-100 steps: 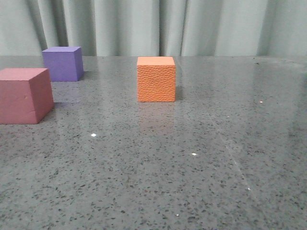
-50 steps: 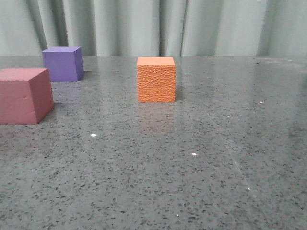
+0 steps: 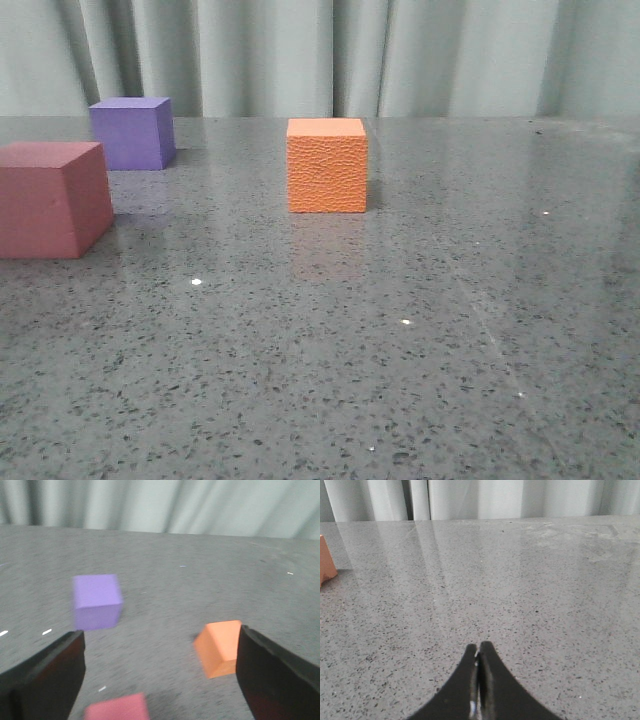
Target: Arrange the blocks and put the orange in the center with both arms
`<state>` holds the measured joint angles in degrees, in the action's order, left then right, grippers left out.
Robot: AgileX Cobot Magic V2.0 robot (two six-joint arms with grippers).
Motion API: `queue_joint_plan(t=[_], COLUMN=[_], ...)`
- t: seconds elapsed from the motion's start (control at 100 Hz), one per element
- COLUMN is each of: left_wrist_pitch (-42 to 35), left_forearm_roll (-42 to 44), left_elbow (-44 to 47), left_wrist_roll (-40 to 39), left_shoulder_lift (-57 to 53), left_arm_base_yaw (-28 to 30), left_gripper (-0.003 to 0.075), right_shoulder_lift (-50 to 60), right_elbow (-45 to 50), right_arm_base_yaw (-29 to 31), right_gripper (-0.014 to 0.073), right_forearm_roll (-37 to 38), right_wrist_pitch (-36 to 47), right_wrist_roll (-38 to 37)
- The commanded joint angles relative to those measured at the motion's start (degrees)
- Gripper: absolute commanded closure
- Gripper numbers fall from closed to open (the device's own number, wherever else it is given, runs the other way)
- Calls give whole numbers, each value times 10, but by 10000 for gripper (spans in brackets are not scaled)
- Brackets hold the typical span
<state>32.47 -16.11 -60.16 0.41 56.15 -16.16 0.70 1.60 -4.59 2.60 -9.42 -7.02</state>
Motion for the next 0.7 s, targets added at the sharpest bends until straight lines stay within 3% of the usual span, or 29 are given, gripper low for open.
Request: queue_joint_plan(t=[0.0, 0.14, 0.34, 0.51, 0.69], left_wrist_pitch=[-74, -113, -101, -39, 23], left_forearm_roll=[-7, 39, 164, 330, 438], left_elbow=[-51, -101, -199, -290, -355], left_wrist_roll=[-4, -60, -200, -377, -477], left_shoulder_lift=[46, 134, 274, 371, 433], left_arm_base_yaw=[-58, -129, -199, -251, -285], left_gripper=[144, 145, 155, 155, 155], right_shoulder_lift=[4, 4, 4, 4, 4], right_elbow=[-8, -8, -8, -8, -8], right_arm_base_yaw=[3, 3, 3, 3, 3], right_gripper=[713, 713, 713, 713, 713], right_forearm_roll=[1, 1, 1, 1, 1], right_wrist_pitch=[49, 49, 49, 49, 49], right_wrist_roll=[6, 6, 6, 6, 6])
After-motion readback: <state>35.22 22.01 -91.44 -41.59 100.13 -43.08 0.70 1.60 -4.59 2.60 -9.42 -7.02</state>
